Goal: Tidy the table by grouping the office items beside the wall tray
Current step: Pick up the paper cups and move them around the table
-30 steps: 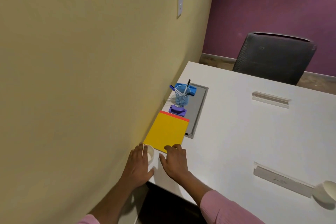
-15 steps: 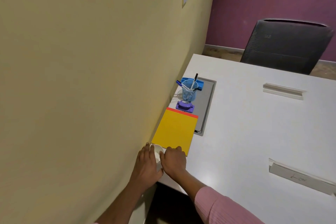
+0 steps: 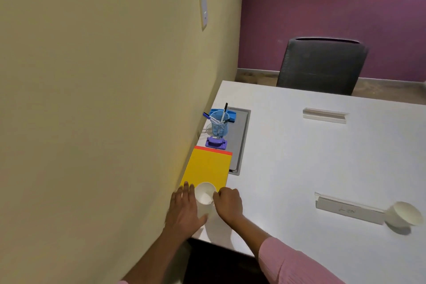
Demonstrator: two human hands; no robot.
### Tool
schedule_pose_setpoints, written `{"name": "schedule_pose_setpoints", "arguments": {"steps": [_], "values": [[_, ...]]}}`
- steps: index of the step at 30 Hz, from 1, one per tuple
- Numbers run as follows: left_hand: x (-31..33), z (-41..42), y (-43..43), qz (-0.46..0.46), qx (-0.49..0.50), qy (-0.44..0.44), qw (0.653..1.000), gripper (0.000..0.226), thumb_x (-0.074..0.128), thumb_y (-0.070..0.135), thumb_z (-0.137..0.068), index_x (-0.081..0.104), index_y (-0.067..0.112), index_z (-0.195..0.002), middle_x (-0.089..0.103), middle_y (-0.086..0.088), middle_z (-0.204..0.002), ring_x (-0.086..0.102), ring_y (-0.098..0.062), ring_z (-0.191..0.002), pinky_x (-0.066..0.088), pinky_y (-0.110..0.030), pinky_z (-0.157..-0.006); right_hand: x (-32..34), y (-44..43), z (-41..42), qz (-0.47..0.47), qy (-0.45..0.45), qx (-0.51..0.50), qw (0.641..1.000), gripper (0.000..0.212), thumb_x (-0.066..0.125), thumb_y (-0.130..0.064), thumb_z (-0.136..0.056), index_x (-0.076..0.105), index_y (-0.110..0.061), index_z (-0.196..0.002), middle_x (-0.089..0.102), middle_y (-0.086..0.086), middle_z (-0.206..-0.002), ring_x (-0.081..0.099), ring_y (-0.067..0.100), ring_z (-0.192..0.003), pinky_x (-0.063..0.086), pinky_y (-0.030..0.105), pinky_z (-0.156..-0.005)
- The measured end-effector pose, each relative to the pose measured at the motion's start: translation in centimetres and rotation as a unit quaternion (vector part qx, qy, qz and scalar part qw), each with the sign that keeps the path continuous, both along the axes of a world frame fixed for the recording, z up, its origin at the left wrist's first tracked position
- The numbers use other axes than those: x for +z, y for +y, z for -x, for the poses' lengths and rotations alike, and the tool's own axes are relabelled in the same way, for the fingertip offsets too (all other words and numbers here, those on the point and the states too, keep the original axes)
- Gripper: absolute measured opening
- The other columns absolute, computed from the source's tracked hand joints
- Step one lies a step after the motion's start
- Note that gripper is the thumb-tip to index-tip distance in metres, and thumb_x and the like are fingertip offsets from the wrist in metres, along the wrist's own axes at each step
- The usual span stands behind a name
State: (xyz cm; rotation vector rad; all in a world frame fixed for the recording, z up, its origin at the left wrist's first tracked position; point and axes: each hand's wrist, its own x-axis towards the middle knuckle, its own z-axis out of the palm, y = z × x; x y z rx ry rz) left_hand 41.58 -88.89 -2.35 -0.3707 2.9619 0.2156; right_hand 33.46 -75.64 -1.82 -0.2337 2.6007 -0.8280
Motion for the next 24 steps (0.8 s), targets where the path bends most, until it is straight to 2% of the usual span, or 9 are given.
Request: {"name": "schedule_pose_setpoints", "arguments": {"steps": [2,4,10,15,18,21,22,24], "values": [[0.8,1.0,1.4,-0.012,-0.010,0.012,1.000,0.104,0.046,0.072,-0.081,0.004,0.007,-0.151,0.005,-0.017,-0.161,0.010,-0.032,-0.147,0.011,-0.045,-0.119,1.2,2.2,0.6,0.058,-0.025,-0.075,0.995,0.041,0.047,-0.022,-0.090,0.032,-0.013,-0.053,0.043,0.007,-0.058,0.040,0.025,-0.066,0.028,0.033,-0.060],[1.6,2.2,2.9,-0.020,-0.026,0.029,0.999,0.102,0.040,0.074,-0.081,0.005,0.008,-0.152,0.006,-0.016,-0.161,0.010,-0.032,-0.147,0.011,-0.047,-0.119,2.6,4.8,0.9,0.094,-0.029,-0.134,0.986,0.037,0.051,-0.018,-0.087,0.035,-0.009,-0.055,0.035,0.004,-0.053,0.035,0.020,-0.058,0.026,0.034,-0.059],[4.2,6.1,9.9,-0.019,-0.113,0.043,0.992,0.102,0.026,0.080,-0.081,0.003,0.011,-0.153,0.002,-0.013,-0.162,0.004,-0.032,-0.149,0.002,-0.049,-0.118,6.6,15.4,0.7,0.117,0.008,-0.259,0.959,0.036,0.053,-0.018,-0.087,0.035,-0.010,-0.057,0.034,0.006,-0.057,0.030,0.020,-0.057,0.023,0.031,-0.055],[6.1,8.5,18.4,0.004,-0.229,0.042,0.973,0.101,0.016,0.080,-0.080,-0.001,0.011,-0.152,-0.002,-0.014,-0.162,-0.001,-0.032,-0.149,-0.004,-0.050,-0.118,9.4,25.4,-0.3,0.126,0.042,-0.360,0.924,0.035,0.053,-0.019,-0.089,0.040,-0.008,-0.059,0.039,0.007,-0.060,0.035,0.019,-0.059,0.028,0.030,-0.057],[7.9,9.2,24.5,0.004,-0.277,0.061,0.959,0.102,0.010,0.080,-0.080,0.005,0.008,-0.152,0.005,-0.016,-0.161,0.005,-0.035,-0.148,0.001,-0.052,-0.118,10.6,31.8,-1.6,0.132,0.054,-0.409,0.901,0.036,0.053,-0.018,-0.091,0.041,-0.009,-0.058,0.045,0.005,-0.059,0.040,0.018,-0.058,0.031,0.030,-0.056],[9.8,9.0,31.0,0.007,-0.326,0.070,0.943,0.103,0.011,0.079,-0.081,0.024,0.004,-0.149,0.024,-0.020,-0.156,0.024,-0.039,-0.143,0.017,-0.056,-0.115,11.9,38.0,-3.5,0.136,0.069,-0.446,0.882,0.028,0.052,-0.016,-0.090,0.052,-0.006,-0.065,0.054,0.006,-0.065,0.047,0.017,-0.059,0.032,0.027,-0.052],[10.2,8.8,33.1,0.006,-0.340,0.076,0.937,0.100,0.016,0.078,-0.082,0.028,0.003,-0.147,0.028,-0.021,-0.155,0.028,-0.040,-0.141,0.021,-0.057,-0.114,12.3,40.1,-4.2,0.131,0.079,-0.457,0.876,0.028,0.052,-0.016,-0.090,0.052,-0.006,-0.063,0.054,0.005,-0.063,0.046,0.017,-0.058,0.030,0.027,-0.050],[10.8,8.1,37.6,0.014,-0.374,0.081,0.924,0.098,0.021,0.076,-0.082,0.026,0.004,-0.148,0.025,-0.020,-0.156,0.025,-0.039,-0.143,0.018,-0.056,-0.115,13.2,44.3,-5.9,0.118,0.101,-0.475,0.866,0.035,0.054,-0.015,-0.088,0.043,-0.009,-0.055,0.043,0.003,-0.055,0.037,0.017,-0.053,0.023,0.030,-0.049]]}}
